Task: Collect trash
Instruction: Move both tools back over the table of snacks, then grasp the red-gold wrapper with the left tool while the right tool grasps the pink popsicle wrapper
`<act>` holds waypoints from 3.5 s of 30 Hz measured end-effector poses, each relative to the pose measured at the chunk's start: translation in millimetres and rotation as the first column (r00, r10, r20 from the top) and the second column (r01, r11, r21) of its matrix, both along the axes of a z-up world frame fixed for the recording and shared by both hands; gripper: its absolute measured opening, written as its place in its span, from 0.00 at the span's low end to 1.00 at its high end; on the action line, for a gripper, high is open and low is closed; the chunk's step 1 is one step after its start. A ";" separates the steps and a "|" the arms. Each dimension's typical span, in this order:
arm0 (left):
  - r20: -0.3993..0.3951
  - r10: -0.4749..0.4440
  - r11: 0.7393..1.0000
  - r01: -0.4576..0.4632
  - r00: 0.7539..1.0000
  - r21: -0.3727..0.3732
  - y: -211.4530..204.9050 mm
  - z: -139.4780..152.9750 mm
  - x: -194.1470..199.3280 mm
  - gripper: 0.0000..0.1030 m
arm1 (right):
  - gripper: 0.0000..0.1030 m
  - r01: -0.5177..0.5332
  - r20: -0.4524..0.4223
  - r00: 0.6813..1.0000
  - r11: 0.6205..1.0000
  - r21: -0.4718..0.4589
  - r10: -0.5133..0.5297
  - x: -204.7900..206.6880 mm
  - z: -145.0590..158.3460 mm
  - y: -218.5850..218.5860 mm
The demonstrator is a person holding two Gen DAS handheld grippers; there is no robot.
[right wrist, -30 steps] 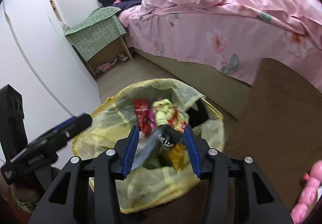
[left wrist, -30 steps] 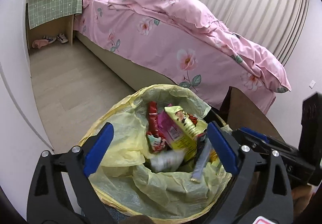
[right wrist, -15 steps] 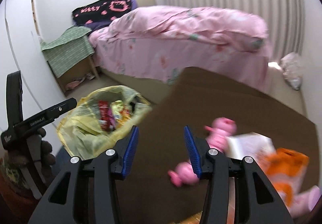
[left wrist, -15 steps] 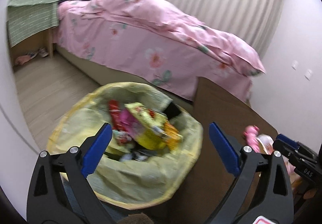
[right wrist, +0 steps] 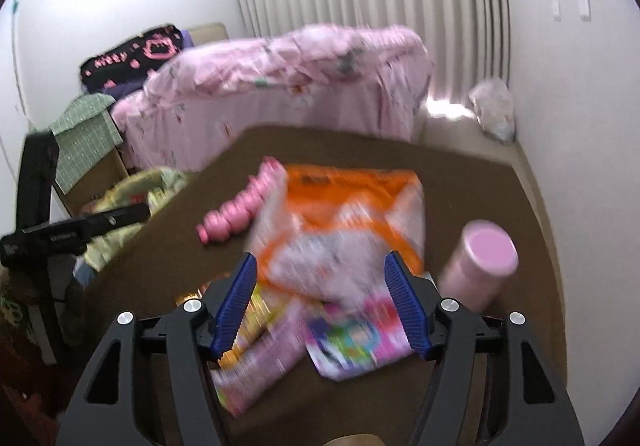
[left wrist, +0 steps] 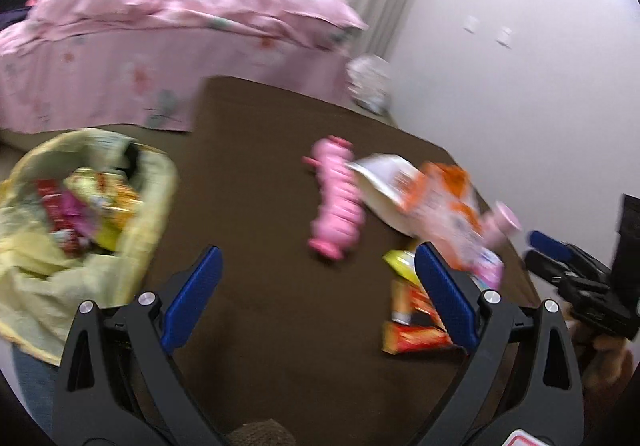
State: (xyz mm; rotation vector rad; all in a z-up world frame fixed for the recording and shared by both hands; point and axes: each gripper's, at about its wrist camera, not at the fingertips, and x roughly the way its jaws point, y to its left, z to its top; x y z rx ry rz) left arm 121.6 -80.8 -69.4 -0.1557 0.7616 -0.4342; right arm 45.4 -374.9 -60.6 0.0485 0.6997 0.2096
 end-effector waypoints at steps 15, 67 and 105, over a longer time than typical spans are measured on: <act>-0.103 -0.165 0.965 0.182 0.981 0.187 -77.9 -32.8 -21.8 0.84 | 0.61 0.173 -0.073 0.982 0.985 -0.018 -0.174 -32.3 -42.5 -21.0; -0.124 0.021 0.970 0.010 0.992 0.242 -12.3 -18.7 -11.8 0.77 | 0.60 0.046 -0.148 0.988 0.998 -0.046 -0.052 -59.9 -71.6 5.5; -0.112 -0.469 0.832 0.481 0.876 0.277 -74.0 -21.4 -43.4 0.72 | 0.09 -0.045 -0.162 0.985 0.997 0.065 0.055 -63.2 -48.1 7.5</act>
